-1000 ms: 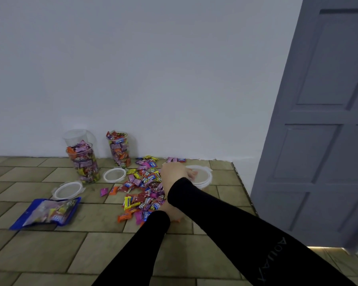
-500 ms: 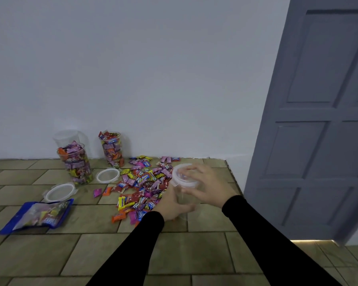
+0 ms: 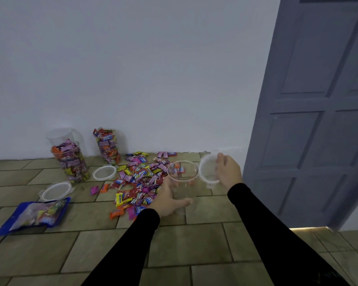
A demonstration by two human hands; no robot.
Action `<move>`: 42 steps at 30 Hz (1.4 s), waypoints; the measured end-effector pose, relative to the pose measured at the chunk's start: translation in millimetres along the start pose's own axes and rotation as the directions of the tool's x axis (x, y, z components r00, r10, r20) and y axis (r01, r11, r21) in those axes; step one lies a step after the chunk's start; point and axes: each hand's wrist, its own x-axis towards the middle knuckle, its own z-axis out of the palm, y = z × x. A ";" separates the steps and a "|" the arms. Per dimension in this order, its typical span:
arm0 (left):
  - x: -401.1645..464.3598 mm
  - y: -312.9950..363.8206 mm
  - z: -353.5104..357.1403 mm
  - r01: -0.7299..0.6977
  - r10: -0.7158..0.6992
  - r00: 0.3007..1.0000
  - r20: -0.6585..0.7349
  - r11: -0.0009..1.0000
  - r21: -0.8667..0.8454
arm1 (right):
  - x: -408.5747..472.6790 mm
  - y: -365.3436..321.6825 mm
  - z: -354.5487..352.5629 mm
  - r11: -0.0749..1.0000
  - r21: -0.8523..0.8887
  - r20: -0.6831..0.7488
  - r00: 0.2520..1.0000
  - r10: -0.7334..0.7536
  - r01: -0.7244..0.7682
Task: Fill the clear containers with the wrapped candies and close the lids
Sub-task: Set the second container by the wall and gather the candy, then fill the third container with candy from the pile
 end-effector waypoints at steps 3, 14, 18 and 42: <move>-0.8 -0.9 0.6 -0.004 0.004 1.000 0.008 1.000 -0.027 | -6.8 28.9 6.6 0.963 -0.240 0.116 0.981 0.155 -0.123; -5.1 1.8 7.9 0.008 -0.008 1.000 -0.005 1.000 -0.016 | -29.9 82.4 17.9 0.793 -0.602 0.135 0.966 0.220 -0.096; -10.6 13.0 8.1 0.002 -0.002 1.000 -0.005 1.000 -0.021 | -28.9 79.0 20.5 0.726 -0.686 0.123 0.977 0.173 -0.042; -29.2 -20.6 -92.1 0.191 0.043 0.849 -0.526 0.904 0.383 | -62.3 -113.8 104.2 0.710 -0.281 0.276 0.763 -0.585 0.646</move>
